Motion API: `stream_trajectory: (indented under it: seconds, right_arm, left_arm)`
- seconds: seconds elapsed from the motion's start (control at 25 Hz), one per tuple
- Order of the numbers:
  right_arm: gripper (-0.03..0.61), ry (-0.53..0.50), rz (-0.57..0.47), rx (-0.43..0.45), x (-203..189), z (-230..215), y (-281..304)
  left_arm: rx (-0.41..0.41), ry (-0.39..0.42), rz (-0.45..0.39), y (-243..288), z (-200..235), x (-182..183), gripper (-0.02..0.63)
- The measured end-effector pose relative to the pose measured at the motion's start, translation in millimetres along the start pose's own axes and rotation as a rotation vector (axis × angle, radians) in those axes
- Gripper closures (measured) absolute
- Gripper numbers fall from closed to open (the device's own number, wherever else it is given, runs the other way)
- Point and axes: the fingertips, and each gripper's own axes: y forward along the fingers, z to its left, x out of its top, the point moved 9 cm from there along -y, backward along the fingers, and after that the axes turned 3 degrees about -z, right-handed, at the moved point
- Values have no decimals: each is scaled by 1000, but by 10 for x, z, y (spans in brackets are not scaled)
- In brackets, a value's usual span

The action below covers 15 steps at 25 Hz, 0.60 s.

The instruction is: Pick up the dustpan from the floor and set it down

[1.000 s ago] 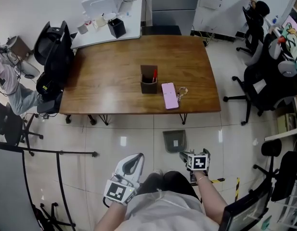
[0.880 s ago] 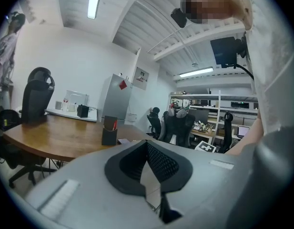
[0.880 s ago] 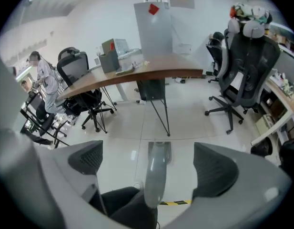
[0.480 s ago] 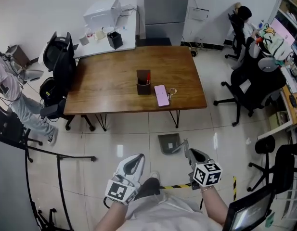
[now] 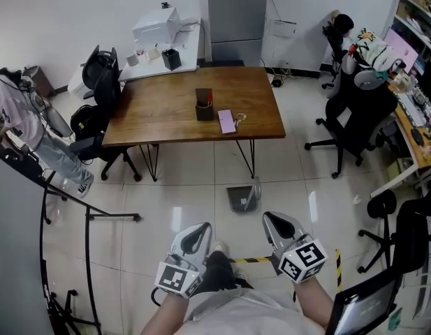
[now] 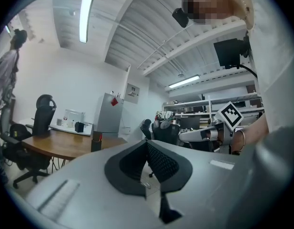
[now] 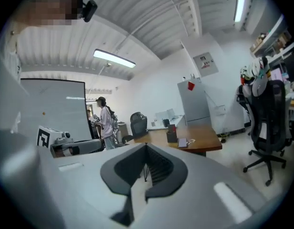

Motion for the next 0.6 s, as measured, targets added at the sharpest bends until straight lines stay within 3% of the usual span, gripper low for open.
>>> stream_trajectory:
  seconds: [0.24, 0.6]
  right_arm:
    - [577, -32, -30, 75, 7, 491, -206]
    - [577, -126, -48, 72, 105, 857, -175]
  left_arm:
    - [2, 33, -32, -362, -225, 153, 598]
    - [5, 55, -28, -453, -199, 257, 598]
